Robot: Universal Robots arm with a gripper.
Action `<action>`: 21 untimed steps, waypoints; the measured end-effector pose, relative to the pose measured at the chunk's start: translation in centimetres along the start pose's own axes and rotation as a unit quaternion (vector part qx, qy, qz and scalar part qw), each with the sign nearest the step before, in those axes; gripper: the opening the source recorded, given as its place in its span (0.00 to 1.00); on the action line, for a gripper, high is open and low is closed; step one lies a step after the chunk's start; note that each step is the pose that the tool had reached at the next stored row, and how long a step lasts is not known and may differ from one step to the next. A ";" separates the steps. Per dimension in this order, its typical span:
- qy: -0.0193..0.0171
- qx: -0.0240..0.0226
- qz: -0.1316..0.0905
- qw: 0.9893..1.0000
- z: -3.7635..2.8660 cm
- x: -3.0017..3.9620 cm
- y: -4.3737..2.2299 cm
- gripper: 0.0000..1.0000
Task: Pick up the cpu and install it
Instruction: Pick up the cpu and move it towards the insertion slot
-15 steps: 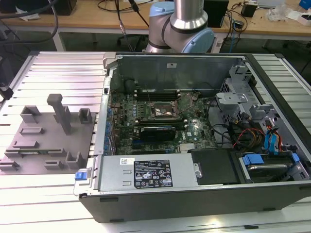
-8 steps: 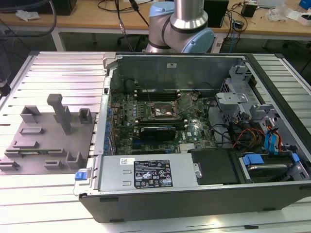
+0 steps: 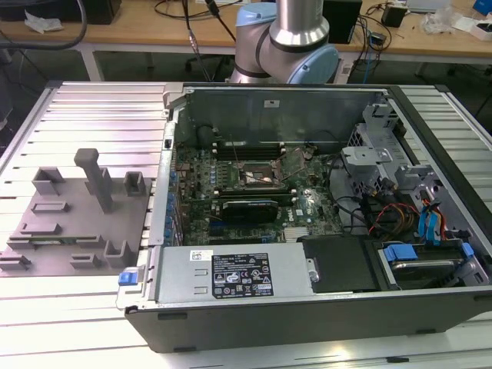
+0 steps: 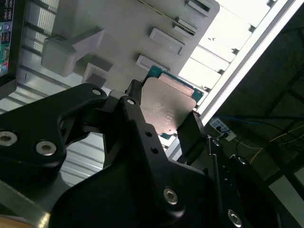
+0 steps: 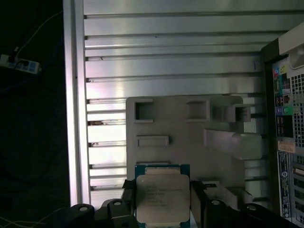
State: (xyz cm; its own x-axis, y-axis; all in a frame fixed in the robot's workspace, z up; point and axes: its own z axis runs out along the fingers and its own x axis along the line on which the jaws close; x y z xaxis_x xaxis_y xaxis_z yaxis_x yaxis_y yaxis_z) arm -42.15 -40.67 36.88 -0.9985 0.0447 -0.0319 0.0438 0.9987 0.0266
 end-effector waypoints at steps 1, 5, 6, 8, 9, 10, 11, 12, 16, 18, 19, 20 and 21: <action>0.000 0.000 0.000 1.000 -0.26 -0.01 0.01 0.55; 0.000 0.000 0.000 1.000 -1.10 -0.04 0.03 0.55; 0.000 0.000 0.000 1.000 -1.29 -0.04 0.04 0.55; 0.000 0.000 0.000 1.000 -1.73 -0.06 0.05 0.55; 0.000 0.000 0.000 1.000 -1.92 -0.06 0.05 0.55; 0.000 0.000 0.000 1.000 -2.19 -0.07 0.06 0.55; 0.000 0.000 0.000 1.000 -2.51 -0.08 0.07 0.55; 0.000 0.000 0.000 1.000 -2.71 -0.09 0.08 0.55; 0.000 0.000 0.000 1.000 -3.71 -0.12 0.11 0.55; 0.000 0.000 0.000 1.000 -3.95 -0.13 0.12 0.55; 0.000 0.000 0.000 1.000 -4.11 -0.13 0.13 0.55; 0.000 0.000 0.000 1.000 -4.22 -0.13 0.13 0.55; 0.000 0.000 0.000 1.000 -4.41 -0.14 0.14 0.55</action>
State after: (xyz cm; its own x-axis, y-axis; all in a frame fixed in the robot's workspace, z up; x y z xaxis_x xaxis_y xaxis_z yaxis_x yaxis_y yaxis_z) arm -42.15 -40.65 41.29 -0.9985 0.0447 -0.0320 0.0438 0.9987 0.0267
